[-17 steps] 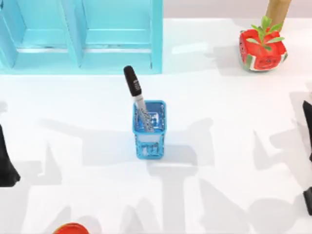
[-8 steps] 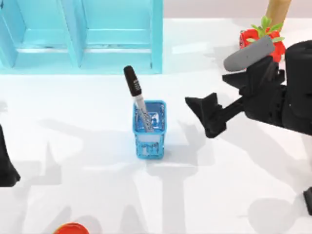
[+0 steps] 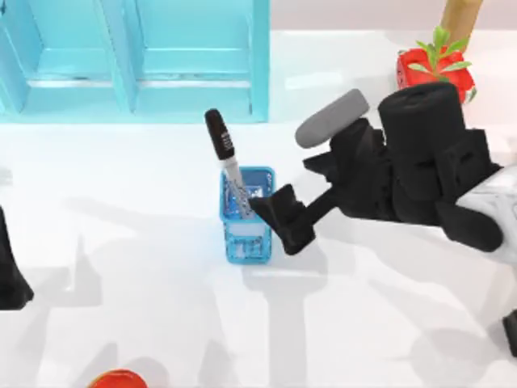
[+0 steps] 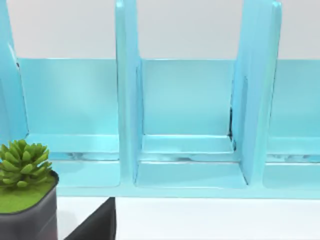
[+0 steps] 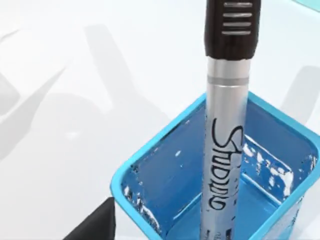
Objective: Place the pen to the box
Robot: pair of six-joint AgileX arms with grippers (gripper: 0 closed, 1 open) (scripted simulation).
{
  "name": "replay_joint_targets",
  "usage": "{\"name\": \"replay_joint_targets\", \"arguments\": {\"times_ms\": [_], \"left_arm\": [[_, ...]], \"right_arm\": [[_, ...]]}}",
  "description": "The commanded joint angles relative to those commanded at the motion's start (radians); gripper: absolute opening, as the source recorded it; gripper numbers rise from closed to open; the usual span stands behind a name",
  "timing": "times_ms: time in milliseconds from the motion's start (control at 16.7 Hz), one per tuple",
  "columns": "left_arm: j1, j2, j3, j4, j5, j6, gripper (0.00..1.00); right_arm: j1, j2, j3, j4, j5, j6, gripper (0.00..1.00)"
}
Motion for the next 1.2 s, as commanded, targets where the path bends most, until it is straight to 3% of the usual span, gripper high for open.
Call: {"name": "replay_joint_targets", "arguments": {"times_ms": [300,780,1140,1200], "left_arm": [[0.000,0.000,0.000,0.000,0.000,0.000,1.00],[0.000,0.000,0.000,0.000,0.000,0.000,1.00],[0.000,0.000,0.000,0.000,0.000,0.000,1.00],[0.000,0.000,0.000,0.000,0.000,0.000,1.00]], "right_arm": [[0.000,0.013,0.009,0.006,0.003,0.002,1.00],[0.060,0.350,0.241,0.112,0.056,0.036,1.00],[0.069,0.391,0.274,0.126,0.063,0.041,1.00],[0.069,0.391,0.274,0.126,0.063,0.041,0.92]]}}
